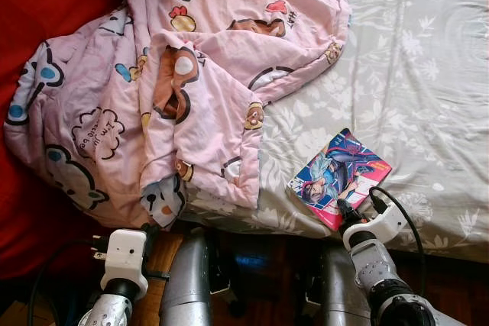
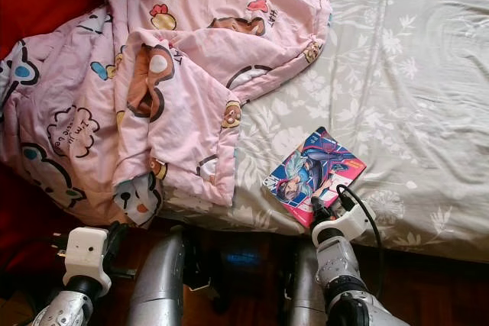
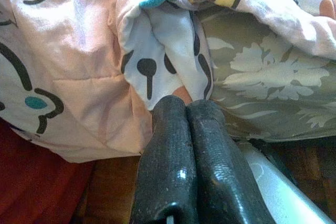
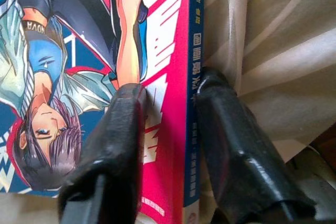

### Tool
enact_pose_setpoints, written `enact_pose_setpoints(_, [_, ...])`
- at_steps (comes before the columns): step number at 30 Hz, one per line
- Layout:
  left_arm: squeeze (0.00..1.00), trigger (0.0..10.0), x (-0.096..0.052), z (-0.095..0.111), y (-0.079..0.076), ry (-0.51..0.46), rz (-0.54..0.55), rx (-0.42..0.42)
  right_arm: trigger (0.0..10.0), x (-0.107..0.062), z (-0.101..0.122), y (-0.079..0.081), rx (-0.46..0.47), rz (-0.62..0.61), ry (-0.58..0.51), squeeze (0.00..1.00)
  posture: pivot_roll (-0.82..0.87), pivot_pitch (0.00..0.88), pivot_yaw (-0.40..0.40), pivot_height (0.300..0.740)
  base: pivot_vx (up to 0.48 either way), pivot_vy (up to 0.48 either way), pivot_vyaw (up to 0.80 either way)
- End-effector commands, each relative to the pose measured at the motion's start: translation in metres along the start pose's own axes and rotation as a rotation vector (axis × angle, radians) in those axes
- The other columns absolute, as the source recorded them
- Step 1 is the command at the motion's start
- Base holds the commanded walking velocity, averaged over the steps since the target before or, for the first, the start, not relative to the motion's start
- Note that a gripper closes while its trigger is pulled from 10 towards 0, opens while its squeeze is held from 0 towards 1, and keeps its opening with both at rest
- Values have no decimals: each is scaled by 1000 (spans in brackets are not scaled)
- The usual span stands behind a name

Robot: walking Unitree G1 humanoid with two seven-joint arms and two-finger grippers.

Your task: Clean up the room

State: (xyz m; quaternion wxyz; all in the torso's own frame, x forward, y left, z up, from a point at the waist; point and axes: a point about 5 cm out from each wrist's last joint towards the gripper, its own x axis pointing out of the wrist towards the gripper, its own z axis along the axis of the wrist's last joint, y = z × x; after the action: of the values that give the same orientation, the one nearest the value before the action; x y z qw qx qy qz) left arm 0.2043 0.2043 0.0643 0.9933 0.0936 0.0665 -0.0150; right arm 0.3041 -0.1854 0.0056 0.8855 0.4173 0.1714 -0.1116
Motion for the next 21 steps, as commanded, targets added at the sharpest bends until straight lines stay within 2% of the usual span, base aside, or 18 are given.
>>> enact_pose_setpoints(1, [0,10000,-5,-12,-1,62,-2,-5,0,-2,-16,1,-4,4,65,0,188,386,29,615,0,0,0])
enact_pose_setpoints(14, [0,10000,4,-12,-4,52,-4,-13,0,0,-13,7,-19,30,48,0,171,357,17,615,0,0,0])
enact_pose_setpoints(16, [0,10000,7,-11,-4,47,-3,-15,0,1,-11,9,-21,37,31,0,166,352,15,615,0,0,0])
enact_pose_setpoints(17, [0,10000,10,-11,-5,43,-2,-16,0,2,-7,12,-55,51,-1,0,157,343,12,615,0,0,0])
enact_pose_setpoints(21, [0,10000,15,-12,-7,39,-1,-20,0,2,6,15,-80,69,-91,0,137,324,3,615,0,0,0])
